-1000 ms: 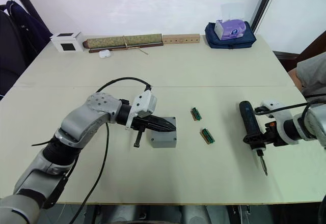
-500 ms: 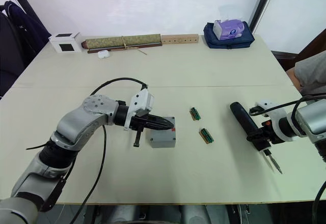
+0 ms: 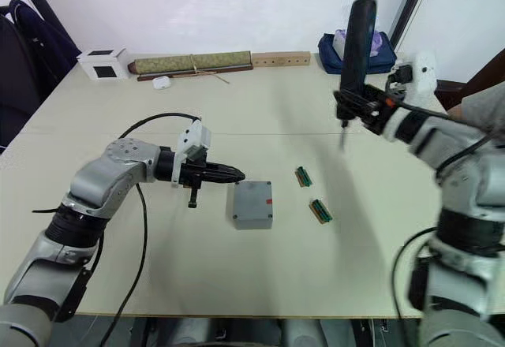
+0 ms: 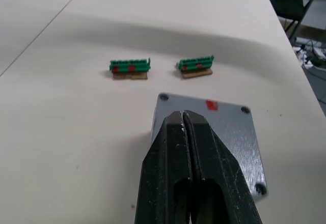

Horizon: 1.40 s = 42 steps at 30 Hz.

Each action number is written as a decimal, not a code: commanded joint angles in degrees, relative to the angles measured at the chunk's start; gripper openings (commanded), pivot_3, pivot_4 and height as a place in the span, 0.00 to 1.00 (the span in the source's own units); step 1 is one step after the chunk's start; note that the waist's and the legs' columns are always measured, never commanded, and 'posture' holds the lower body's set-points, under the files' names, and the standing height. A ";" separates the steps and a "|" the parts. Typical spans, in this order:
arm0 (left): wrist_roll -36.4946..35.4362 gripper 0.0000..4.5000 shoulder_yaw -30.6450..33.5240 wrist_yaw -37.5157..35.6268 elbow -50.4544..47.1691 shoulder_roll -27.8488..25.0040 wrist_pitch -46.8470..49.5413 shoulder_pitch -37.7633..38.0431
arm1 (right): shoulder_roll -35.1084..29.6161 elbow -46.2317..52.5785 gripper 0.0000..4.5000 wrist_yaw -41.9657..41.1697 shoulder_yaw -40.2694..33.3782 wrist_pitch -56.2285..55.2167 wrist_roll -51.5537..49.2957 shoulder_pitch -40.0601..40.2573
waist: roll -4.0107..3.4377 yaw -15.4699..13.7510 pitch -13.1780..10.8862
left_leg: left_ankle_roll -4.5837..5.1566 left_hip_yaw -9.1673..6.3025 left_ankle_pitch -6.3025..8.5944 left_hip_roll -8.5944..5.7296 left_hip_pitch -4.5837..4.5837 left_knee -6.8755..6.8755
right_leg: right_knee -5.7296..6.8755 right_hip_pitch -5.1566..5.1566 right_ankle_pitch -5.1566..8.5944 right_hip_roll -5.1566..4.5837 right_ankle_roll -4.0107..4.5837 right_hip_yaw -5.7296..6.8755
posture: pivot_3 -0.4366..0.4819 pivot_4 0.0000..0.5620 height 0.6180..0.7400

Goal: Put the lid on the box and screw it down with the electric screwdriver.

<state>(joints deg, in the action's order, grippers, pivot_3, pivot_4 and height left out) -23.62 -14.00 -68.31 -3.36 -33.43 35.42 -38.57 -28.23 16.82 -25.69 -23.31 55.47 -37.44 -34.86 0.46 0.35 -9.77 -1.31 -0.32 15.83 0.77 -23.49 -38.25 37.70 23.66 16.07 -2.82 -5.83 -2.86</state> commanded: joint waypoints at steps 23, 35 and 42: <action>13.22 0.00 -9.61 -2.51 6.66 2.70 -9.71 -2.70 | 16.80 17.85 0.40 10.00 20.56 -20.32 6.09 18.02 | -0.02 0.57 -0.01 | 0.00 0.02 0.00 -0.08 0.10 -0.01 | 0.03 -0.03 -0.01 0.15 -0.03 -0.03 | 0.48 0.27 1.00; 12.94 0.00 -9.17 -3.78 5.59 2.18 -9.52 -2.05 | 16.83 15.49 0.40 9.15 23.85 -24.12 10.00 20.37 | -0.02 0.68 -0.01 | 0.00 0.01 0.00 -0.06 0.13 -0.01 | 0.06 -0.05 -0.01 0.17 -0.02 -0.03 | 0.48 0.27 1.00; 13.33 0.00 -9.51 -4.01 5.71 2.26 -9.91 -1.94 | 14.72 14.80 0.40 8.19 27.31 -25.48 13.77 23.57 | -0.02 0.69 0.00 | 0.00 0.00 0.00 -0.06 0.15 -0.01 | 0.06 -0.07 -0.01 0.18 -0.02 -0.03 | 0.48 0.27 1.00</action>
<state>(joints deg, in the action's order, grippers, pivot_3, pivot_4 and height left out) -11.75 -22.27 -72.07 2.45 -30.77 25.50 -41.27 -12.06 30.95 -16.36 1.89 30.61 -25.78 -13.07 0.43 1.04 -9.77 -1.30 -0.31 15.83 0.71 -23.32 -38.25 37.75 23.57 16.06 -2.64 -5.85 -2.89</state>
